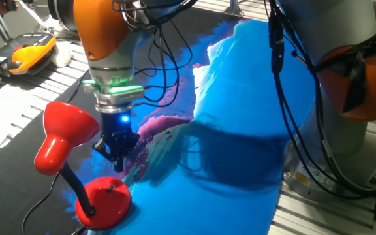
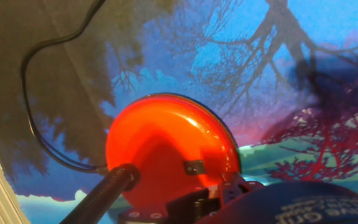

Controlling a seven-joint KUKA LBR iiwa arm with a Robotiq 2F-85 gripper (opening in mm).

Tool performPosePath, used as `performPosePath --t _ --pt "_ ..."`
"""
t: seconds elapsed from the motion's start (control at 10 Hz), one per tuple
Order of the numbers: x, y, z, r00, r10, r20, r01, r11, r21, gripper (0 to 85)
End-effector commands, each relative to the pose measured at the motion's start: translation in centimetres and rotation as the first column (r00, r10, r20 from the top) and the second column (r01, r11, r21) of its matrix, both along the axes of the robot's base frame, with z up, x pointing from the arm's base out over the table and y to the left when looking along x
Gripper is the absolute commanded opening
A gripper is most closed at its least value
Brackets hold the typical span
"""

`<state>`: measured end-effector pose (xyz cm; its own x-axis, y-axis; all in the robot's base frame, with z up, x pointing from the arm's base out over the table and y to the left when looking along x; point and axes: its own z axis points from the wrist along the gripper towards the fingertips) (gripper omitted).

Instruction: Turn on the desk lamp by pressing the button

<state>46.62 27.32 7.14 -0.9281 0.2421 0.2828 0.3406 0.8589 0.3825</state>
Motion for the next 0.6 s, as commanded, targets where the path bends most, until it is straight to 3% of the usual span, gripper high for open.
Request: performPosePath --t 0.0,0.5 --pt "-0.18 0.4 -0.1 1.0 -0.004 0.002 0.004 1.0 0.0 0.0" --pt "-0.59 1.9 -0.6 1.0 -0.024 0.01 0.024 1.0 0.005 0.0"
